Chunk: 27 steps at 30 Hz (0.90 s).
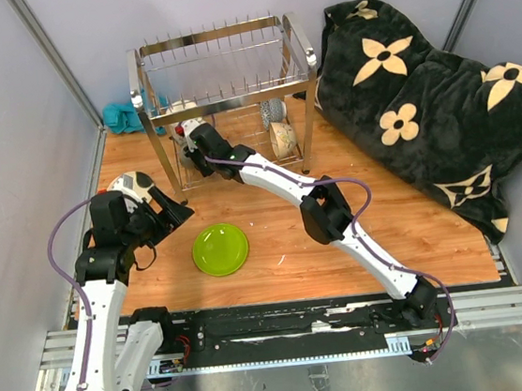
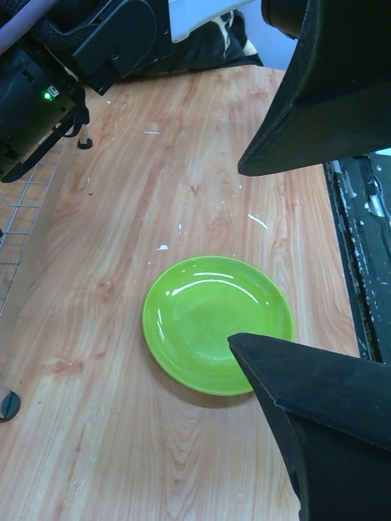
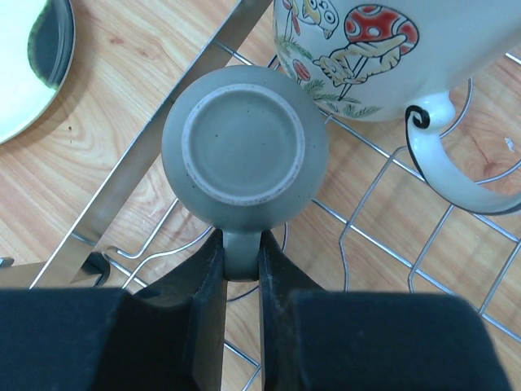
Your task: Load the mixed dishes into the dish rack
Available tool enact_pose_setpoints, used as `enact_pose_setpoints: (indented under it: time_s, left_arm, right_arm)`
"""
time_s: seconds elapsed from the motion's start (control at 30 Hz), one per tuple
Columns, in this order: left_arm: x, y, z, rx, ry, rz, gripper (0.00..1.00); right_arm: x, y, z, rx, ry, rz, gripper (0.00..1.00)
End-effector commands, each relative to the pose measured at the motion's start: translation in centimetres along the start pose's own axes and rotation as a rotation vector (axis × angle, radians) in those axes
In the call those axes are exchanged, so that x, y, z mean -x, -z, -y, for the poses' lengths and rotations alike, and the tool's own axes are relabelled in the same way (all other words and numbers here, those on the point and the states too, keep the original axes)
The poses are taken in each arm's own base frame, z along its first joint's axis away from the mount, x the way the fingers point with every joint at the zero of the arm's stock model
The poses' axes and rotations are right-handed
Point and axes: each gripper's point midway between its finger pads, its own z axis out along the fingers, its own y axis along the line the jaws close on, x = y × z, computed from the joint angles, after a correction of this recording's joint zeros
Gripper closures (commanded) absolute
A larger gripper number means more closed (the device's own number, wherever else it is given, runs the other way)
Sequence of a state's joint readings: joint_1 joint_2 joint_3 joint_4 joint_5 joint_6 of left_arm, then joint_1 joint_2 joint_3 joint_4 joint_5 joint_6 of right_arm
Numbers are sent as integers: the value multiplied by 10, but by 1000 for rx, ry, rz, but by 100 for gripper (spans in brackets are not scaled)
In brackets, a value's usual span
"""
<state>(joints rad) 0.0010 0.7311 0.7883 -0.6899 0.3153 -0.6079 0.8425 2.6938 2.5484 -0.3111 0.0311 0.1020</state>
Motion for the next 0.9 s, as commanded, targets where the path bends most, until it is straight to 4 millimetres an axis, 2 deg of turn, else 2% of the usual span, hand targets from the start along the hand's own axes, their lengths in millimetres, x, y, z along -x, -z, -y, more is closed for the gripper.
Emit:
enact_pose_setpoints:
  time_s: [0.0, 0.13, 0.37, 0.63, 0.87]
  left_arm:
    - [2, 2, 3, -15, -13, -3, 16]
    - [1, 1, 3, -13, -10, -7, 16]
    - [0, -2, 2, -16, -5, -13, 16]
    - [-4, -7, -1, -23, 4, -21, 16]
    - [-6, -5, -1, -24, -6, -23, 16]
  right_arm:
    - [12, -6, 0, -10, 2, 56, 88]
    - [11, -9, 4, -13, -2, 58, 76]
    - [14, -8, 11, -24, -2, 65, 60]
    - [27, 9, 14, -33, -2, 99, 55]
    - [38, 6, 17, -52, -23, 129, 59]
